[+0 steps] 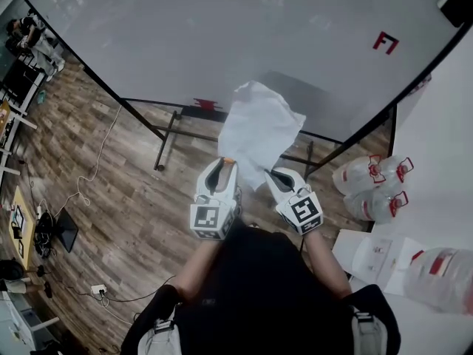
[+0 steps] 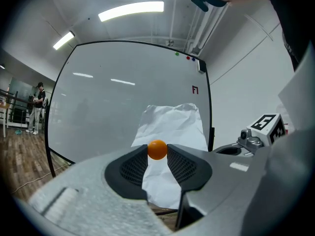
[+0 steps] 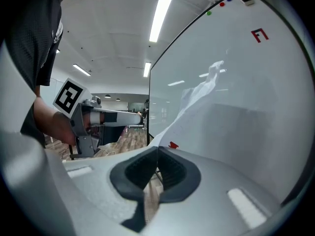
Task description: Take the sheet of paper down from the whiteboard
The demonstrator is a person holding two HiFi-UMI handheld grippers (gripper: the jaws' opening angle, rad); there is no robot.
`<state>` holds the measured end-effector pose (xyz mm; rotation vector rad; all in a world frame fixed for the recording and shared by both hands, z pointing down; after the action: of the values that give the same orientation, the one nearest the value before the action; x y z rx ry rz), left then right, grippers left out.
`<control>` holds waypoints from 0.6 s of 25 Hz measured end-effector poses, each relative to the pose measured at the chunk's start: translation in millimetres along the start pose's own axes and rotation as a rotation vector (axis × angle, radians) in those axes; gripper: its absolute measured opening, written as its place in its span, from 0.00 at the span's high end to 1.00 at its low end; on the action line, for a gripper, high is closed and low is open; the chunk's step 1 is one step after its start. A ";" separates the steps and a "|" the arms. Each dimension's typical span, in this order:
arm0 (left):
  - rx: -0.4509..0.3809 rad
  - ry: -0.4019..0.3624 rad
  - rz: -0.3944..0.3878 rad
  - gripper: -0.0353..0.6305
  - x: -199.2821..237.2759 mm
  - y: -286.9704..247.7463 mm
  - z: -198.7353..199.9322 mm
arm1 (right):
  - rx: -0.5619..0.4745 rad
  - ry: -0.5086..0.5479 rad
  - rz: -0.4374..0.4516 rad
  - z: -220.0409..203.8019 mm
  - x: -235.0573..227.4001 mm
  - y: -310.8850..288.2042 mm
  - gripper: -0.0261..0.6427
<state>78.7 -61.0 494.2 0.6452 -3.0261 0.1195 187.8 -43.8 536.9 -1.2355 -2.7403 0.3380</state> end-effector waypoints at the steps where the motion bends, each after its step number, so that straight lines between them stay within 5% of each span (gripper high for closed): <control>1: 0.001 -0.003 0.001 0.75 -1.1 2.0 -0.5 | 0.002 -0.002 0.002 -2.1 1.4 1.2 0.95; 15: 0.012 0.008 0.025 0.75 9.6 21.1 -5.3 | 0.013 0.007 0.030 -4.5 17.1 -3.8 0.95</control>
<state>61.4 -45.2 498.6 0.6064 -3.0291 0.1401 174.6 -32.7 542.4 -1.2733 -2.7122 0.3527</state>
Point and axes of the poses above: the fingertips, and each gripper's own axes: y backward along the fingers, x to its left, z out of its top, the point moved 1 cm from there along y, backward along the fingers, and after that the axes turned 1 degree about -y, right-handed, at the moved point
